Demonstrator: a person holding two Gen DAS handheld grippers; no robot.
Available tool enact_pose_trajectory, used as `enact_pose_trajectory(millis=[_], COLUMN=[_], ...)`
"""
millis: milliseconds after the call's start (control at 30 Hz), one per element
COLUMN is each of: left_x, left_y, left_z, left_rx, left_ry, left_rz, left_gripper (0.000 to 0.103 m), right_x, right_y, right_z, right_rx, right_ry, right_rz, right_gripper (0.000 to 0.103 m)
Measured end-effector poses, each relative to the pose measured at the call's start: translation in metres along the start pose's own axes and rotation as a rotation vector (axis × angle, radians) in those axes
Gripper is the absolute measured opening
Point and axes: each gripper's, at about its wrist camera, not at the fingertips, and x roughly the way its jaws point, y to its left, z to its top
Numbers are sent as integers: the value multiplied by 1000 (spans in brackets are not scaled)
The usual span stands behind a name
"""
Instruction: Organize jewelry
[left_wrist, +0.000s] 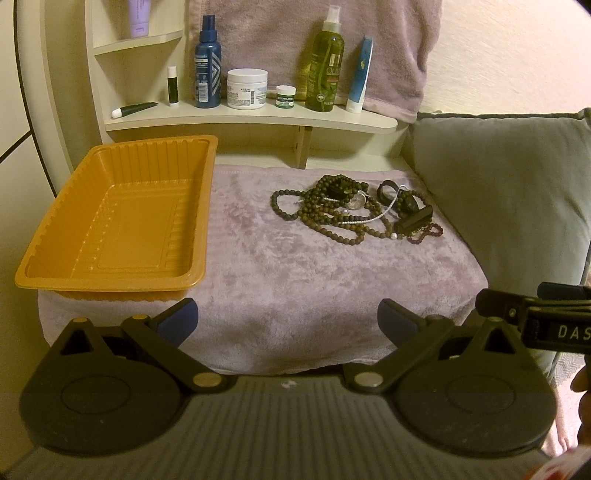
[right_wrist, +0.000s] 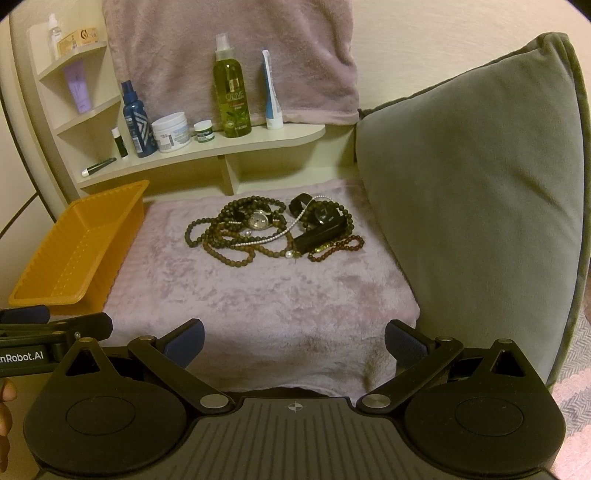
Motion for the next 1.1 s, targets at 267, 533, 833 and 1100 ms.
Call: enact_pose_trajectory(millis=[267,533,833,1100], left_x=[0,0,0,-3], left_y=[-1,-1,-2,0], left_z=[0,0,1,10], left_rx=[1,0,1,-26], left_ry=[-2,-2,-3,-18], left_rz=[1,2,1,9], left_gripper=[102,102,102,102], right_x=[0,0,-1,-2], right_y=[0,-1,-1,-4], right_z=[0,0,0,5], right_rx=[-1,1,3,13], right_ry=[-2,-4,-4,-36], right_rz=[0,0,0,8], right_gripper=[103,103,103,103])
